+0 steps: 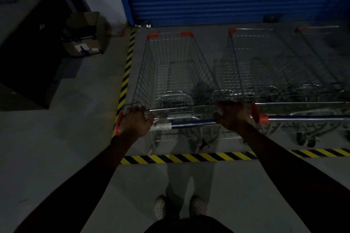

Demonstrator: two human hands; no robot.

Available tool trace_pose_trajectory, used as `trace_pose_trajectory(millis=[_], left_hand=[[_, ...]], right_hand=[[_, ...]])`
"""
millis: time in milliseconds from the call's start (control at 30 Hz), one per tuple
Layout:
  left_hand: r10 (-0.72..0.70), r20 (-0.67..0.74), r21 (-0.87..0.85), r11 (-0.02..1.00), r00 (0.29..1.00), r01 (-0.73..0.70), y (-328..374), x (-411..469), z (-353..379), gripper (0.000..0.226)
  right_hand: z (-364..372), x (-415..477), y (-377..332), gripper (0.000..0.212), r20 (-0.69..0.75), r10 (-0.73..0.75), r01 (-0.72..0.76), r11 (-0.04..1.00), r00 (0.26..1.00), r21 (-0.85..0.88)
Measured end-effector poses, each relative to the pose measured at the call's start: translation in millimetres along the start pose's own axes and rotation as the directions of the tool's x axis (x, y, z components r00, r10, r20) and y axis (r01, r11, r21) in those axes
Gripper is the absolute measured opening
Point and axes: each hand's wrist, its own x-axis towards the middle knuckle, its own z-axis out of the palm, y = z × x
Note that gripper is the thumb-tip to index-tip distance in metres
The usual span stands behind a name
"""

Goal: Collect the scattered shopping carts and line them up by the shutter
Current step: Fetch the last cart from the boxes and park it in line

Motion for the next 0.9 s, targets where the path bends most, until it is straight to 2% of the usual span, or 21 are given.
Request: trace_pose_trajectory(millis=[167, 333, 500, 633, 767, 800, 867, 900], left_hand=[[-0.026, 0.030, 0.030, 0.999, 0.999, 0.025, 2.7, -1.8, 3.7, 0.068], [-0.032, 0.027, 0.022, 0.999, 0.999, 0.032, 5.6, -3.4, 6.2, 0.062], [-0.036, 0.013, 0.000, 0.999, 0.999, 0.036, 7.7, -5.8, 5.5, 0.064], [-0.032, -0.035, 0.019, 0.999, 0.999, 0.033, 9.0, -8.6, 5.9, 0.064], [-0.030, -0.068, 0.036, 0.999, 0.997, 0.032, 9.6, -16.0, 4.1, 0.066], [-0.035, -0.076, 0.032, 0.999, 0.996, 0.037, 10.4, -18.6, 4.2, 0.068], [-0.031, -0.137, 0.010, 0.999, 0.990, 0.033, 15.2, -29.4, 1.7, 0.068], [-0.023, -0.179, -0.009, 1.000, 0.984, 0.021, 19.0, -36.9, -0.5, 0.068]], right_hand=[[1.1, -1.9, 4.1, 0.077, -0.027, -0.016, 0.015, 0.999, 1.000, -0.037], [-1.7, -4.2, 7.1, 0.065, -0.034, -0.064, 0.061, 0.995, 0.997, -0.078], [-6.7, -8.1, 3.2, 0.069, -0.038, -0.061, 0.058, 0.996, 0.997, -0.067], [-11.7, -13.3, -1.3, 0.068, -0.050, -0.044, 0.038, 0.993, 0.998, -0.112], [28.0, 12.5, 25.8, 0.070, -0.064, -0.076, 0.078, 0.997, 0.995, 0.016], [30.5, 14.6, 27.0, 0.072, -0.029, -0.065, 0.066, 0.997, 0.997, 0.043], [19.0, 1.9, 18.3, 0.062, -0.037, -0.050, 0.051, 0.998, 0.998, 0.030], [10.1, -11.4, 9.1, 0.056, -0.117, -0.048, 0.050, 0.999, 0.992, 0.013]])
